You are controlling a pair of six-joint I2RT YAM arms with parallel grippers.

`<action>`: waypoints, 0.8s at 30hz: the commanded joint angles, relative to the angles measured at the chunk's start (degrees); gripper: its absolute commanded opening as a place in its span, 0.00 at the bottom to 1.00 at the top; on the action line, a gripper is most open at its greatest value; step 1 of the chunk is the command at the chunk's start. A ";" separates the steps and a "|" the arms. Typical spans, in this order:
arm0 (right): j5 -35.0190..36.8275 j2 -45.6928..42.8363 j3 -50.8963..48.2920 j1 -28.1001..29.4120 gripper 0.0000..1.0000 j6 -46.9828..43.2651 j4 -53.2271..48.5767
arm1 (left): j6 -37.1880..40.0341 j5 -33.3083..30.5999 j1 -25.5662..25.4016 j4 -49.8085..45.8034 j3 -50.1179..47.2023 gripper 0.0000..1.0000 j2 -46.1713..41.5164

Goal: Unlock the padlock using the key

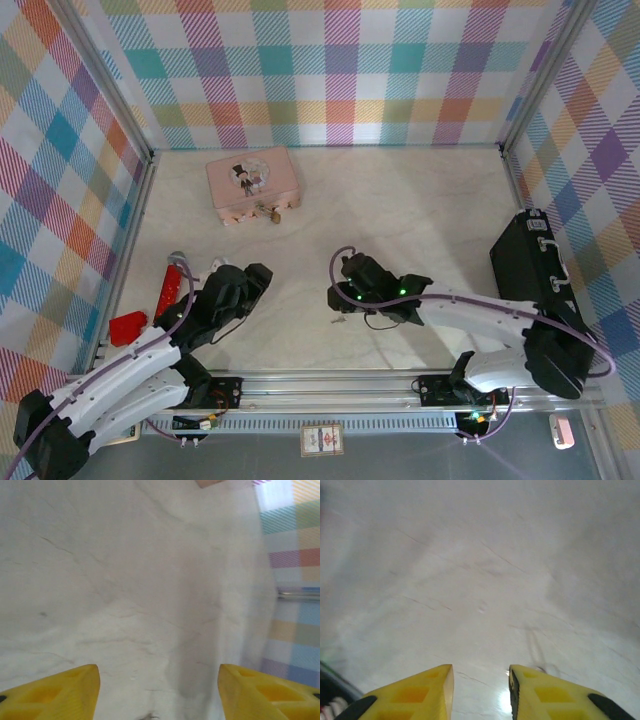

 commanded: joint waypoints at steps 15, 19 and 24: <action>-1.03 14.12 4.18 0.22 0.41 -2.91 -7.24 | 8.43 0.20 0.66 -6.94 0.43 0.73 -1.48; -1.01 15.88 5.42 0.19 0.34 -3.54 -7.28 | 8.61 0.17 0.66 -6.92 0.12 0.74 -1.76; -2.13 18.25 5.87 0.18 0.23 -3.27 -7.69 | 8.52 -0.14 0.66 -7.20 -0.10 0.75 -2.34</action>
